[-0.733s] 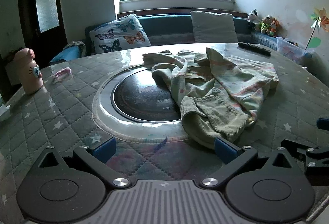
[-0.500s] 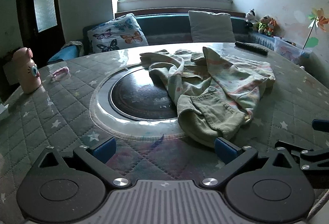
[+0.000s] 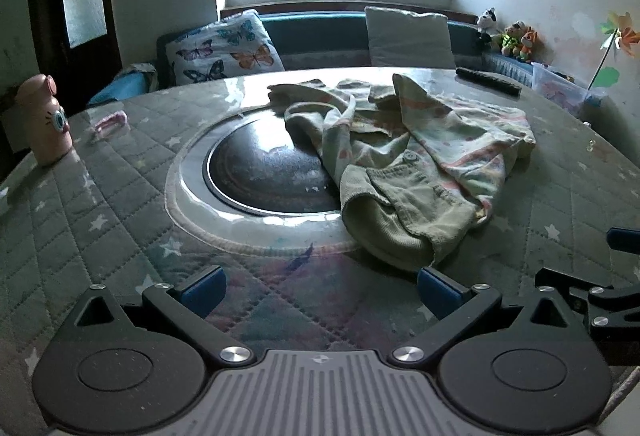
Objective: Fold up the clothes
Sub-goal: 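Move both grippers toward the crumpled patterned shirt on the table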
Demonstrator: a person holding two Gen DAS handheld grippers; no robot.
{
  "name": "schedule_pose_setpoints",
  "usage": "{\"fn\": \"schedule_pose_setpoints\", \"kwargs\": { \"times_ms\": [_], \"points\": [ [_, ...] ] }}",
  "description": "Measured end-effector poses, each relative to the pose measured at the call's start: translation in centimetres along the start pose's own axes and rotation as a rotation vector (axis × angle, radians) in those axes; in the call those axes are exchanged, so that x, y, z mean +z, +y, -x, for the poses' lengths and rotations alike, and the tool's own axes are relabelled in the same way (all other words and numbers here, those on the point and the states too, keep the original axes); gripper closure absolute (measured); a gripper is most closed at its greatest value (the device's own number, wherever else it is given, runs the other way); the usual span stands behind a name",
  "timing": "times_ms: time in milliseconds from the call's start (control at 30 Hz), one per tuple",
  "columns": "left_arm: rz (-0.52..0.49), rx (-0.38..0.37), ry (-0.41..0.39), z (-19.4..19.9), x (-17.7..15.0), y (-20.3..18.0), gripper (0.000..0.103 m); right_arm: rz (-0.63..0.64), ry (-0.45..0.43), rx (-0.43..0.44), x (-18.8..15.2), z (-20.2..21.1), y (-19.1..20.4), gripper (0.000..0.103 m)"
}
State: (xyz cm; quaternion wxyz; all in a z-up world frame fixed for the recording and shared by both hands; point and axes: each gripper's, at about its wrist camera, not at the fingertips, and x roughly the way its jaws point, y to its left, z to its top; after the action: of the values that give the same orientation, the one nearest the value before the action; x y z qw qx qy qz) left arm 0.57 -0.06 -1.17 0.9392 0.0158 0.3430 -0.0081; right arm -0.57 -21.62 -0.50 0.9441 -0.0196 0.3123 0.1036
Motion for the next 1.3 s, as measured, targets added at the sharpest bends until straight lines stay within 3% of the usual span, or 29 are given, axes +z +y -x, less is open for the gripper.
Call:
{"fn": "schedule_pose_setpoints", "kwargs": {
  "times_ms": [1300],
  "points": [
    [-0.021,-0.044,0.017,-1.2,1.9,-0.3,0.000,0.056,0.060,0.054,1.7,-1.9,0.8,0.000]
  ]
}}
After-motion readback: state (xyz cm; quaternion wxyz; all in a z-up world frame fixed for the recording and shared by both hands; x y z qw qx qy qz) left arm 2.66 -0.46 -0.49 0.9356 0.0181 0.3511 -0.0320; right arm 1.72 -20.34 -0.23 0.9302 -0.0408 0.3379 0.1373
